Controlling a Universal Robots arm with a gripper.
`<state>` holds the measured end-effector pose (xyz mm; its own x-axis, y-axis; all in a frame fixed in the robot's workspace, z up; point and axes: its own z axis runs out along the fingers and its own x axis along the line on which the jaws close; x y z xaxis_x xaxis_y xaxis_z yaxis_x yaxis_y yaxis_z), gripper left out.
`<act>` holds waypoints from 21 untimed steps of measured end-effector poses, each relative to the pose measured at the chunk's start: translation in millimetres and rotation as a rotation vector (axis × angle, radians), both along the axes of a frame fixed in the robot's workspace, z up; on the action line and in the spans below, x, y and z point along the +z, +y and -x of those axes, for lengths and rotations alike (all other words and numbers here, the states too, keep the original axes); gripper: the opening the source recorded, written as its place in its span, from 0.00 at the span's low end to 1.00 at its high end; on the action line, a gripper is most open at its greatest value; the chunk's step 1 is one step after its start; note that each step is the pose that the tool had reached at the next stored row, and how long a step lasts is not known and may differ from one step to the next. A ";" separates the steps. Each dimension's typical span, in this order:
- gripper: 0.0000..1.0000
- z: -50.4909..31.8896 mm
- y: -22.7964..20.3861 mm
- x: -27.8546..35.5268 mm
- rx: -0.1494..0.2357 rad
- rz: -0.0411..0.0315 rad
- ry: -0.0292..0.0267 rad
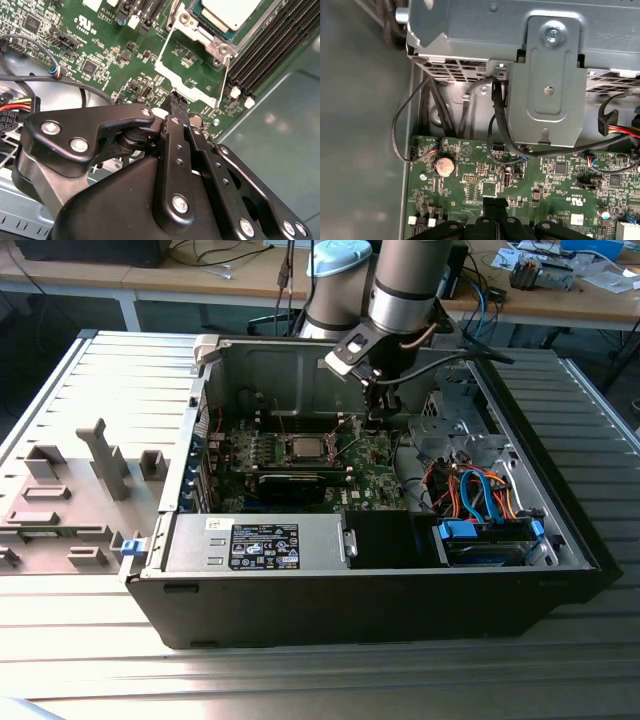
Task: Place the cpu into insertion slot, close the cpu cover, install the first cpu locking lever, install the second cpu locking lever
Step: 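Close the cpu cover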
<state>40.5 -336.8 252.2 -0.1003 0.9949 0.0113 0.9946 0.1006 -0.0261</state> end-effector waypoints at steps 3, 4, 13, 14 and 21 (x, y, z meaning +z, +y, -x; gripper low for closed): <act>0.11 5.8 0.0 -0.1 0.002 0.0000 0.0000; 0.11 8.0 0.0 -0.1 0.002 0.0000 0.0000; 0.11 30.3 0.0 -0.1 0.002 -0.0001 -0.0002; 0.11 31.4 0.0 -0.1 0.002 -0.0001 -0.0003; 0.11 36.8 0.0 0.0 0.002 0.0000 -0.0002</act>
<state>3.7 -336.8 252.1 -0.1020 0.9947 0.0112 0.9944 0.1023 -0.0259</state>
